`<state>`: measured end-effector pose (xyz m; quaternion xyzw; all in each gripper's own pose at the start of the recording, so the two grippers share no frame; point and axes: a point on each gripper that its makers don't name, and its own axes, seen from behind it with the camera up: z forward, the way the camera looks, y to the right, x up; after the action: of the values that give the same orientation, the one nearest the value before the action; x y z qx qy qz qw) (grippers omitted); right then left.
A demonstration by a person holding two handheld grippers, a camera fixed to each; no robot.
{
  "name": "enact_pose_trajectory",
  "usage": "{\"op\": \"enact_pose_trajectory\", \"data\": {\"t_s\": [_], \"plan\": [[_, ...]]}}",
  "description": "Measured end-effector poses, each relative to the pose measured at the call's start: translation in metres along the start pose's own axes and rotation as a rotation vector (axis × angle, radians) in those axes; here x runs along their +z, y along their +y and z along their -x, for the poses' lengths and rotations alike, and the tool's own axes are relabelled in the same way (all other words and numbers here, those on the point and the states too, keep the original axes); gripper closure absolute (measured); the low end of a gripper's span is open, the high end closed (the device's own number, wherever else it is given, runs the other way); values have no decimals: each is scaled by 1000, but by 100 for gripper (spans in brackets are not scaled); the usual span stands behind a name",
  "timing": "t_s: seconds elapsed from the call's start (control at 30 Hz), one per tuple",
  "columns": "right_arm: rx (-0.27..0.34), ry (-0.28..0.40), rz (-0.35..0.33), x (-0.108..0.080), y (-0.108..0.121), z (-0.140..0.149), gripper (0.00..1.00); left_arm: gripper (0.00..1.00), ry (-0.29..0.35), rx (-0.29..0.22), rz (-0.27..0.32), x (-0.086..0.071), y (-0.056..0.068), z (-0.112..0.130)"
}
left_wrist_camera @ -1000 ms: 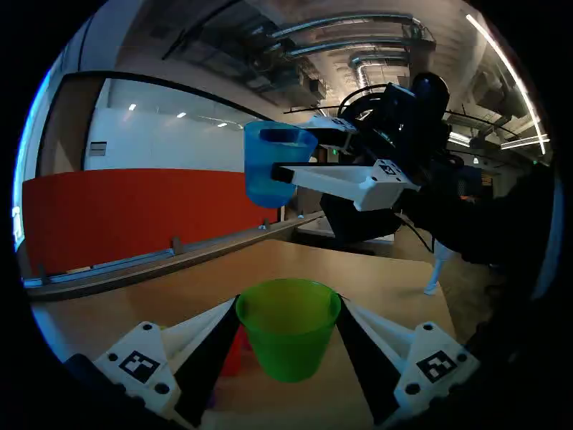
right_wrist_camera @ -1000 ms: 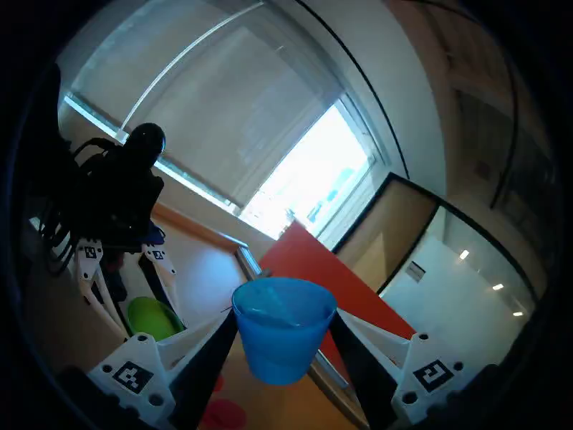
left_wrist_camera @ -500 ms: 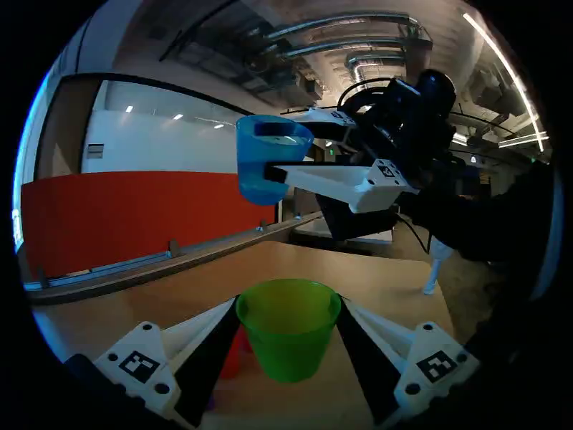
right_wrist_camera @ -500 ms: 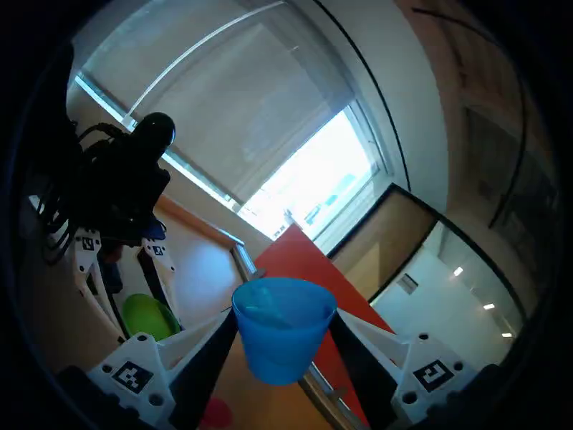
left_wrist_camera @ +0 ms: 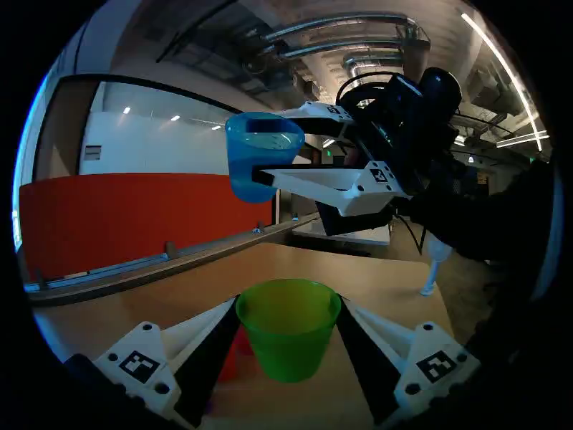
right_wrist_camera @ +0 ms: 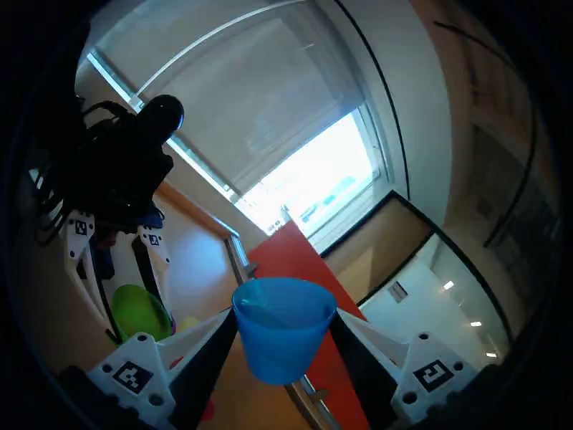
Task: Pour water
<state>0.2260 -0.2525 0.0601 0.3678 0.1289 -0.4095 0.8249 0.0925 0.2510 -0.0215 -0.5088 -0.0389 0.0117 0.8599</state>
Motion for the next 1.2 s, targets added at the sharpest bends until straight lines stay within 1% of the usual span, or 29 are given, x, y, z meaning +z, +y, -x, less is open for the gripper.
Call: {"op": "enact_pose_trajectory", "data": {"t_s": [0.3,0.77,1.2], "plan": [[-51,-3,10,1,4,-2,10,11,3,3,5,2,2,-2],[-116,-4,19,3,10,-6,10,11,12,7,2,4,0,-8],[-182,-10,26,4,11,-7,10,11,16,4,4,6,1,-10]]}}
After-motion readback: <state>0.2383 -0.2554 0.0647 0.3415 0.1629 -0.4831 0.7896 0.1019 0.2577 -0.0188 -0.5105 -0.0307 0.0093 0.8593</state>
